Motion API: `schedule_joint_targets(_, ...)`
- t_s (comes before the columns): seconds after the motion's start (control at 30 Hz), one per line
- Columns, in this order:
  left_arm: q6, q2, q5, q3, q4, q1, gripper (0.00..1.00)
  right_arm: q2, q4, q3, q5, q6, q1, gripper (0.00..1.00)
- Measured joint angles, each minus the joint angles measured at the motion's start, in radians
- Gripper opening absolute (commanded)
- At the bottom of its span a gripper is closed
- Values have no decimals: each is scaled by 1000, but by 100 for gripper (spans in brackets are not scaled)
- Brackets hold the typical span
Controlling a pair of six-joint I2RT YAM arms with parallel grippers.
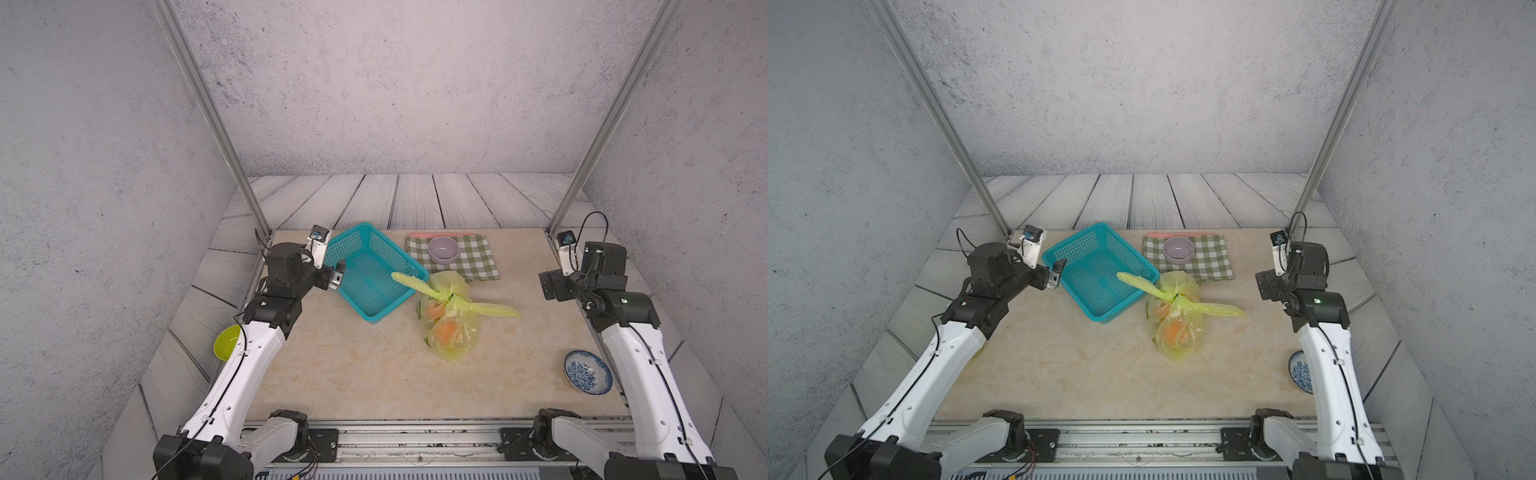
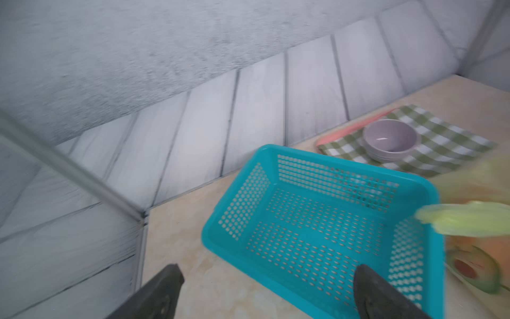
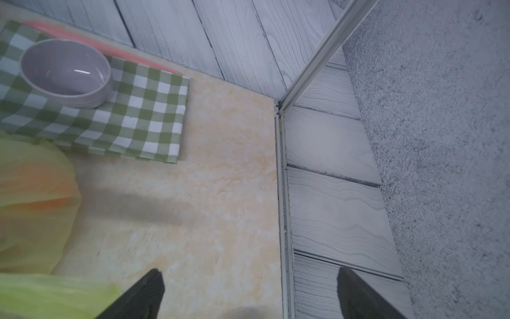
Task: Place the oranges into plastic bags & tie knots
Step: Reset both arms
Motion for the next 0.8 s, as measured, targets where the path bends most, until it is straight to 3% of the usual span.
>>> schedule_joint_targets(0.13, -90, -20, -113, -190, 74, 126, 100, 61, 101, -79, 0, 108, -6, 99)
schedule_joint_targets(0.3, -167, -13, -128, -308, 109, 247, 100, 87, 289, -235, -14, 200, -11, 99)
schedule_joint_targets(0.43, -191, 38, -67, -359, 181, 260, 100, 92, 460, -418, -77, 259, -13, 99)
schedule_joint_targets(0.6, -217, 161, 48, -399, 302, 256, 100, 188, 586, -488, -138, 333, -13, 99)
schedule_joint_targets(0.8, -267, 309, 32, -418, 477, 247, 100, 246, 836, -597, -158, 377, -13, 99)
